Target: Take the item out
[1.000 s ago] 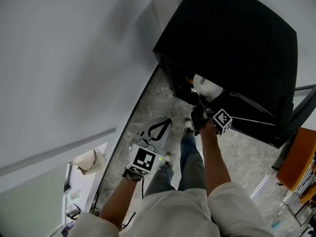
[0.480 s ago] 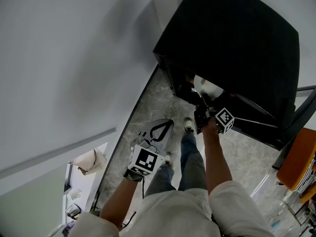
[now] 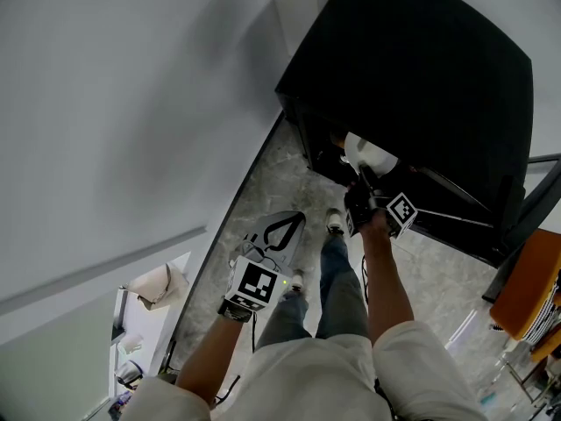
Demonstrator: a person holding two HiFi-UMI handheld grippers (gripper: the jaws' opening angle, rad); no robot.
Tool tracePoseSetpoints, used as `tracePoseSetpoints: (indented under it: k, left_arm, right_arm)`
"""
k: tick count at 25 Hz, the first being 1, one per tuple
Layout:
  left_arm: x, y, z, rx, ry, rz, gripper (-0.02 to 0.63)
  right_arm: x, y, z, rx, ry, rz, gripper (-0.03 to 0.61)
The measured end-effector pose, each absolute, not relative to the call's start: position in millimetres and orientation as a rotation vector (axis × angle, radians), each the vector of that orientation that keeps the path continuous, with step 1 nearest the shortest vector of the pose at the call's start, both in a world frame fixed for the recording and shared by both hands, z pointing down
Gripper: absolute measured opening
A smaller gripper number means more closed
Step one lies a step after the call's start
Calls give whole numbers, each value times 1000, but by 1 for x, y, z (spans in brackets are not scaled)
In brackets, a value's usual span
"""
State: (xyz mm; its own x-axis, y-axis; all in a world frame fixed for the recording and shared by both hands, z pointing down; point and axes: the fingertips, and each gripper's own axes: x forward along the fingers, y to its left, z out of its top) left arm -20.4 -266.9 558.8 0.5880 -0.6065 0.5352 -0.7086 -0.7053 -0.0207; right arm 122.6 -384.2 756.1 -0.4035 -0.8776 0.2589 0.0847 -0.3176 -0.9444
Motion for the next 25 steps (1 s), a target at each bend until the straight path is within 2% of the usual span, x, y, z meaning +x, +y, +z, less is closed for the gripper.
tracePoseSetpoints:
  k: [12,25]
  left_arm:
    - [-29,-258,550,2631,-1120,771,5]
    - [-36,-243,511,2692,-1157,679,5]
  right_arm:
    - [108,-363,745,-1052,1235,-1820,18]
    - [85,-327,653,-996,1362,-1780,18]
